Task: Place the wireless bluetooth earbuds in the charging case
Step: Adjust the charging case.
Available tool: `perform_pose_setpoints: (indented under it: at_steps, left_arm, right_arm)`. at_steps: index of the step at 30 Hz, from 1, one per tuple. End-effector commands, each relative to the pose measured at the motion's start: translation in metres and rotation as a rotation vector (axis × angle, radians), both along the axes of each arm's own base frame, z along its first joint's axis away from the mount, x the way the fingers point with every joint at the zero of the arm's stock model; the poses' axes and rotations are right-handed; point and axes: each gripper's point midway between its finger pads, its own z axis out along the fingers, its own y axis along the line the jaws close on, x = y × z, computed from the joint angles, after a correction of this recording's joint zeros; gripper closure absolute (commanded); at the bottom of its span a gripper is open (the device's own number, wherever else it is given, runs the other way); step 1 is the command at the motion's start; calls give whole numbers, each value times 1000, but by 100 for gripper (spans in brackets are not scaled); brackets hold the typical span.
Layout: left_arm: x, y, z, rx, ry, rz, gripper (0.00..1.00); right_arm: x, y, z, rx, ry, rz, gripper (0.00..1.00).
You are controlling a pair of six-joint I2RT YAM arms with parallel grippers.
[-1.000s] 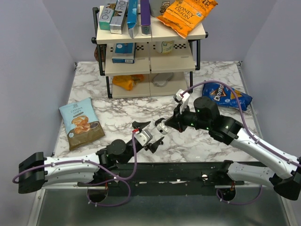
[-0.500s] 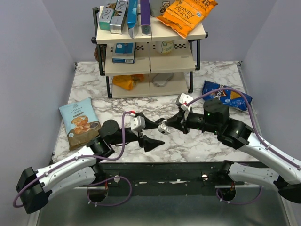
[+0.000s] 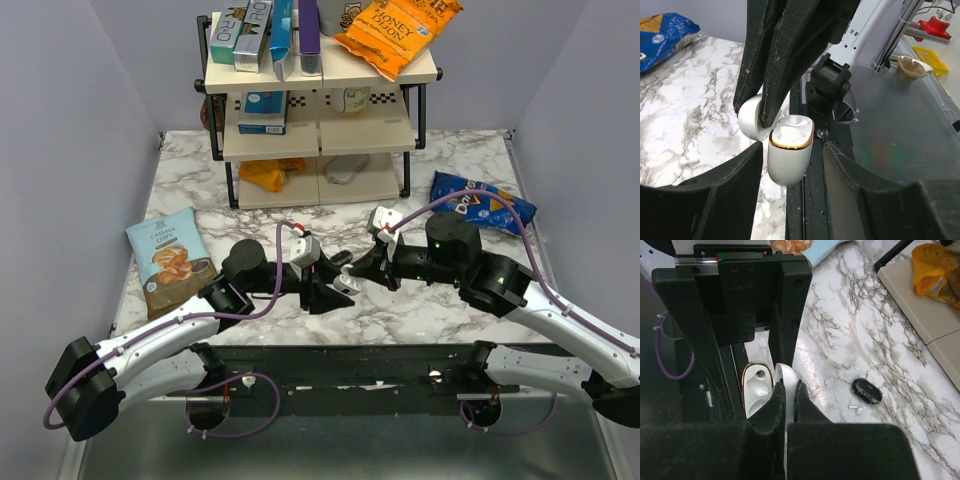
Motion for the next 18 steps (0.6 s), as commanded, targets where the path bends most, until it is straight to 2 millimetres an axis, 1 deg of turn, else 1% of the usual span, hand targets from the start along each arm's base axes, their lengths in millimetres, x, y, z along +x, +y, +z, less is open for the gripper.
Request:
perform_pose_setpoints:
  at_steps: [1,9,13,15,18]
  left_arm:
    - [-5,0,16,-53,-29,-36,42]
    - [-6,2,18,-56,-33,-35,39]
    - [-5,2,14,-50,-27,-27,45]
    - [-5,2,14,-53,-29,-26,47]
    - [-5,1,14,-58,-27,-28,53]
  right_arm:
    - [-5,0,1,-6,-5,22,99]
    - [-2,0,-3,-19,-1,6,99]
    - [-2,1,-4,-24,3,8,99]
    - [-1,2,-6,-30,9,4,99]
    - [0,3,-8,-35,12,4,99]
